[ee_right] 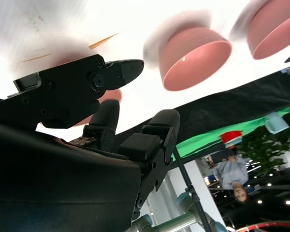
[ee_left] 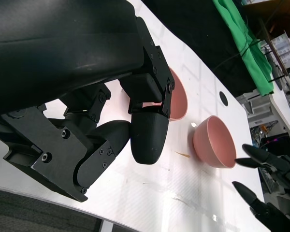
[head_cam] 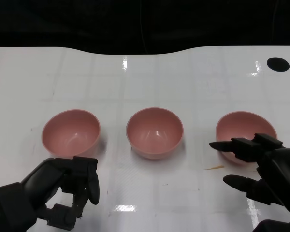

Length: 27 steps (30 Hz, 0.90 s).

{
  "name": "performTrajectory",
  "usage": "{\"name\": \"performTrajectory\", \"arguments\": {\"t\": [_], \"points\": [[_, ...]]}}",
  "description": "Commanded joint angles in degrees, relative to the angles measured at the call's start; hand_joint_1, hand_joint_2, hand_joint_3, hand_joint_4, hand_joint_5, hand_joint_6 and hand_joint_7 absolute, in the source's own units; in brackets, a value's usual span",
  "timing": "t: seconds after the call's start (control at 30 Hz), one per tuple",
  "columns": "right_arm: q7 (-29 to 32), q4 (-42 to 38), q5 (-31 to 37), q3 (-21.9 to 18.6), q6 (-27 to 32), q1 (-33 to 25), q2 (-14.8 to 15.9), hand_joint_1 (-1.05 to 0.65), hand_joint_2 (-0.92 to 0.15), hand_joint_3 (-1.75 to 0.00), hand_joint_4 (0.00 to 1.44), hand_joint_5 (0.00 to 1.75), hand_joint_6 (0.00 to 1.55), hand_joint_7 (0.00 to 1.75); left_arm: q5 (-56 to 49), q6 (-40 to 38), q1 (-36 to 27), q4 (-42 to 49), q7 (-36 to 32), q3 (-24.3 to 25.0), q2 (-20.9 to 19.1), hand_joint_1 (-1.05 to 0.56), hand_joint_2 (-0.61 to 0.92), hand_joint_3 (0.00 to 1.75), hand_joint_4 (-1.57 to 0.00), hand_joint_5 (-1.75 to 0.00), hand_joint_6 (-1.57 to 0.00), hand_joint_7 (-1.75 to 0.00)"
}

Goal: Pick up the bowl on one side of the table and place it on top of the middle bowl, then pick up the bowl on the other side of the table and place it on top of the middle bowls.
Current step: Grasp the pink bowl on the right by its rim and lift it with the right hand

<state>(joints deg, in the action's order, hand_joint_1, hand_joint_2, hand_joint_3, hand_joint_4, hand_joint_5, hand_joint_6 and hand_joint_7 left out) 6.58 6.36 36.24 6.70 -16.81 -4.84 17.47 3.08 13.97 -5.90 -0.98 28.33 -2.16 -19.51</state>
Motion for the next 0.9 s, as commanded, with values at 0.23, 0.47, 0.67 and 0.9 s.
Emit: {"name": "performTrajectory", "arguments": {"t": [0.23,0.47,0.67,0.9], "points": [[-2.30,4.25,2.59,-0.71,6.61,1.30,1.79,-0.43,-0.84,0.00,0.12,0.77,0.37,0.15,0.06,1.75,0.08,0.23,0.05,0.11,-0.40,-0.14,0.38,1.45,-0.90,-1.74,-0.84,-1.53],[-7.10,6.20,7.31,0.69,13.15,3.77,2.63,-0.48,-0.83,0.00,0.05,0.78,0.31,0.10,0.58,2.08,0.24,0.88,0.27,0.31,-0.34,-0.13,0.38,1.45,-0.90,-1.72,-0.84,-1.52],[-9.89,4.42,11.89,2.80,16.78,6.21,3.94,-0.52,-0.83,0.00,0.08,0.71,0.32,0.08,0.61,2.09,-0.08,0.77,0.05,0.23,-0.26,-0.13,0.38,1.43,-0.90,-1.73,-0.84,-1.51],[-9.98,0.35,16.61,5.91,19.14,9.24,4.70,-0.56,-0.83,0.00,0.12,0.61,0.33,0.04,0.76,1.54,-0.26,0.31,0.00,0.27,-0.33,-0.13,0.40,1.42,-0.90,-1.71,-0.85,-1.50]]}}
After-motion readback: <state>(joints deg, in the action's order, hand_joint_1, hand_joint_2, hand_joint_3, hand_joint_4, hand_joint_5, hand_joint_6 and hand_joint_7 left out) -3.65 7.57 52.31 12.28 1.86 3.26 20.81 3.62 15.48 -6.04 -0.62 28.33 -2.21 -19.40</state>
